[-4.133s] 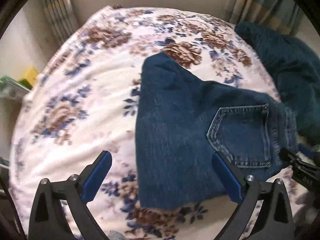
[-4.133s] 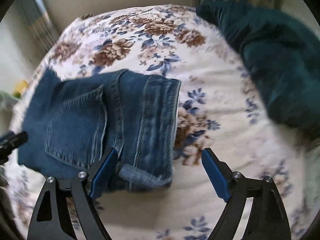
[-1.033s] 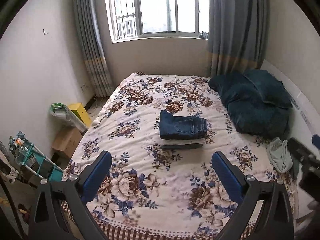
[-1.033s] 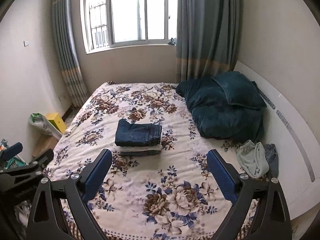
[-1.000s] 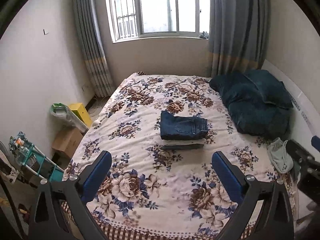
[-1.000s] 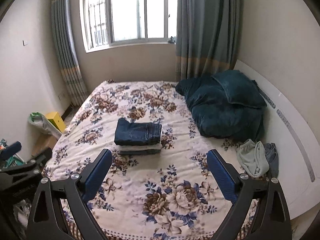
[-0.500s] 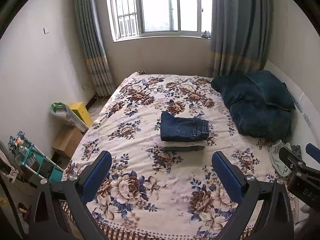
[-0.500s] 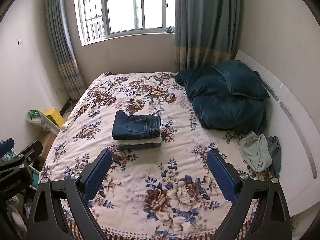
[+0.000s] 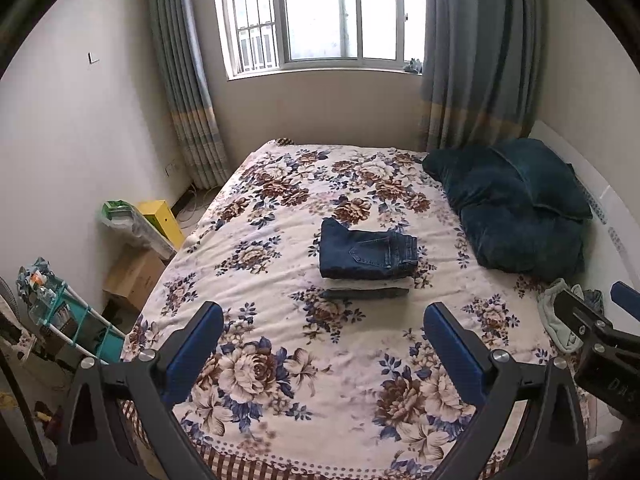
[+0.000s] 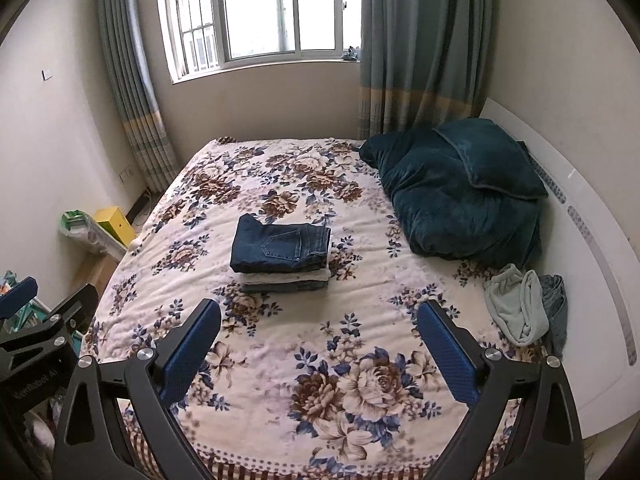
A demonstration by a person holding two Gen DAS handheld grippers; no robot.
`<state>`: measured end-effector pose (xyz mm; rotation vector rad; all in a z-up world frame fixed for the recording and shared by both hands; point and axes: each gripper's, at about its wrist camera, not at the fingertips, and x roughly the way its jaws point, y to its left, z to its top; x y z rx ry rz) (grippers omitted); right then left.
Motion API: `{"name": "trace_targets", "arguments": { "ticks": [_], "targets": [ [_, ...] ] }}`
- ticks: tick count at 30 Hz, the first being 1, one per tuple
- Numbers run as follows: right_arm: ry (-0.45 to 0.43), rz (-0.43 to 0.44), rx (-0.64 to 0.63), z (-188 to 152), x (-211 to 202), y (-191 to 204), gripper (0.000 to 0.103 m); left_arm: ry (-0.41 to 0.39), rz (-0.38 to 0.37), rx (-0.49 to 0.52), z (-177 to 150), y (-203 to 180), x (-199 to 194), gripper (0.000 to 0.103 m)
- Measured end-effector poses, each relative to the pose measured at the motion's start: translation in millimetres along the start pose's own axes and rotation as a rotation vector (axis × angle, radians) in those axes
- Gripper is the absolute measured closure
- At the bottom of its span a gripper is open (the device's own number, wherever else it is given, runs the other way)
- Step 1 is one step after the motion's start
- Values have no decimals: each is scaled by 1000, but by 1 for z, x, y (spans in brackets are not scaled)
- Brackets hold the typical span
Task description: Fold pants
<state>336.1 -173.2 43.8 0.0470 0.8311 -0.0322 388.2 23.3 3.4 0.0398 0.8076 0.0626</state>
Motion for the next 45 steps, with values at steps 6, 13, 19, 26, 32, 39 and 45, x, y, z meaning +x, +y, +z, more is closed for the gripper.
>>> {"name": "trace_targets", "arguments": {
  "ticks": [6,13,19,26,32,39,45],
  "targets": [
    [3,1,-1,-2,3,-1,2,0,1,0,-1,-1,0,0],
    [9,2,-7,-4,4,-5,2,-3,13,2,-3,-3,1,0],
    [5,1,-29,-9,1,-3,2,2,15,-2,-7,-3,-1,0],
    [3,0,-34,-8,0,-1,2,-3,10,-4,-9,-4,-3,0],
    [1,1,-36,-6,-1,-1,2,-5,7,-4,-9,-6,-1,0],
    [4,3,-38,-6,-2,-1,2,-5,8,-6,-9,-6,-1,0],
    [0,2,-42,-4,-5,-2,2,-7,4,-6,-10,-6,-1,0]
  ]
}}
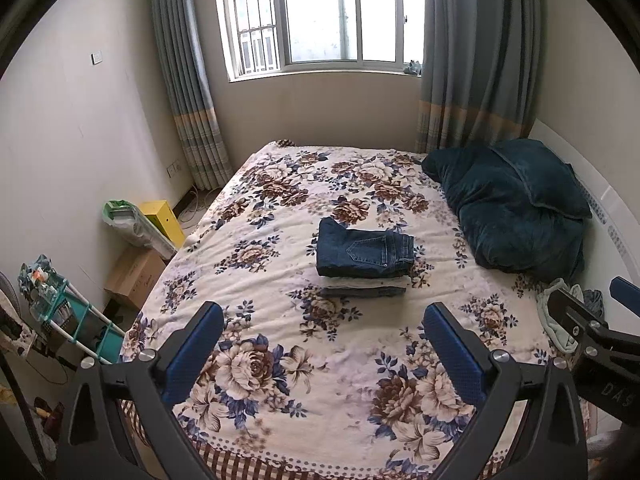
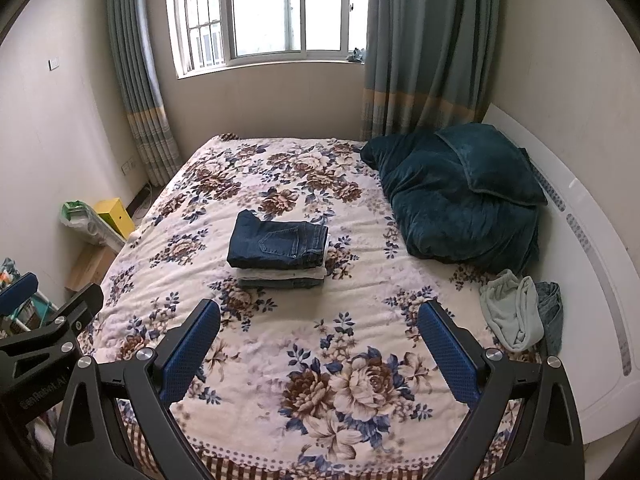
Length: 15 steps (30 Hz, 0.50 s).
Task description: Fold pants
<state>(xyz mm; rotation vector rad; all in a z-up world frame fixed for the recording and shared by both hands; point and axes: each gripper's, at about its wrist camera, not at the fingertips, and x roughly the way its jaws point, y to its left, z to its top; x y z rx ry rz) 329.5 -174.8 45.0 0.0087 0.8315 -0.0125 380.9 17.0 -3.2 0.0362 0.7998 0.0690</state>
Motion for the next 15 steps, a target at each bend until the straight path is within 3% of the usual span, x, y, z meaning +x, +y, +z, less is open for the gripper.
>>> {"name": "trace_targets", "arguments": {
  "ticks": [15],
  "targets": [
    [-2,1,-1,5,-3,-6,2,-3,-1,1,4,-6,-1,0]
  ]
}}
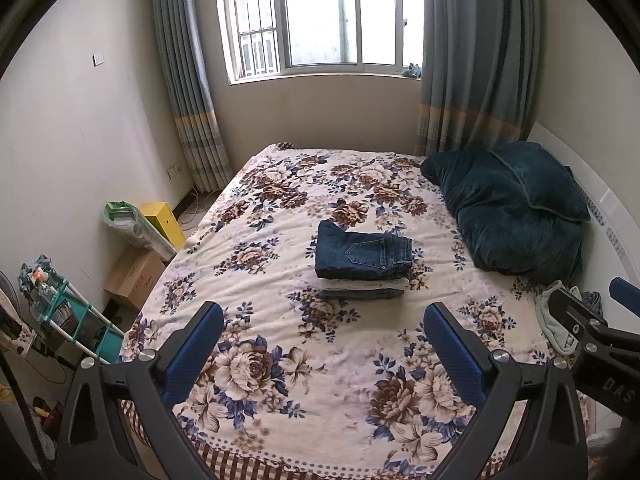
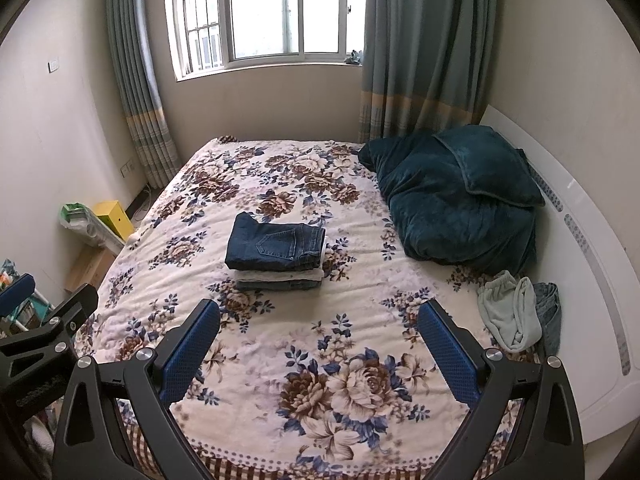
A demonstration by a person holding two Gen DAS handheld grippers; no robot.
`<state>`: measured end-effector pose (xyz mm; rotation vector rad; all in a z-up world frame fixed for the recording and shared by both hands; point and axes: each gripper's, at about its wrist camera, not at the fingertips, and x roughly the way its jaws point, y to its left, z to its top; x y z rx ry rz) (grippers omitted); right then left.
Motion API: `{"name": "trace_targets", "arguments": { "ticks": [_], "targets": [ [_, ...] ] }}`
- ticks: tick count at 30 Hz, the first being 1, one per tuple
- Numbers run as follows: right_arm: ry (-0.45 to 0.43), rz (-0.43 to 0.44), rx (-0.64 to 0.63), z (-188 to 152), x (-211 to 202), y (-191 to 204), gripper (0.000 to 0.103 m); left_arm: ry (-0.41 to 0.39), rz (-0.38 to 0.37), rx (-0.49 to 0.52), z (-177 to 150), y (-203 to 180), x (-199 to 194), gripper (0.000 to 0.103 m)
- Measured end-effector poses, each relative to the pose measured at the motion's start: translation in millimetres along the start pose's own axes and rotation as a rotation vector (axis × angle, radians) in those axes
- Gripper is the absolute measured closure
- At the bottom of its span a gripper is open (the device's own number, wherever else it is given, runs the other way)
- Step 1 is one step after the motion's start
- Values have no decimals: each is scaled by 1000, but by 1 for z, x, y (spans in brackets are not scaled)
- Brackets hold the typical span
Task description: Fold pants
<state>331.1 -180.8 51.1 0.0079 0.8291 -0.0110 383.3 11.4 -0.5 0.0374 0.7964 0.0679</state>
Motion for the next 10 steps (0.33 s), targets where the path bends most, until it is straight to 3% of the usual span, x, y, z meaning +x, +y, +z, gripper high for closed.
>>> {"name": "trace_targets", "arguments": {
  "ticks": [10],
  "targets": [
    [1,-3,0,-1,-2,-4,2,-10,17,3,-3,-2,-7,0]
  ]
}}
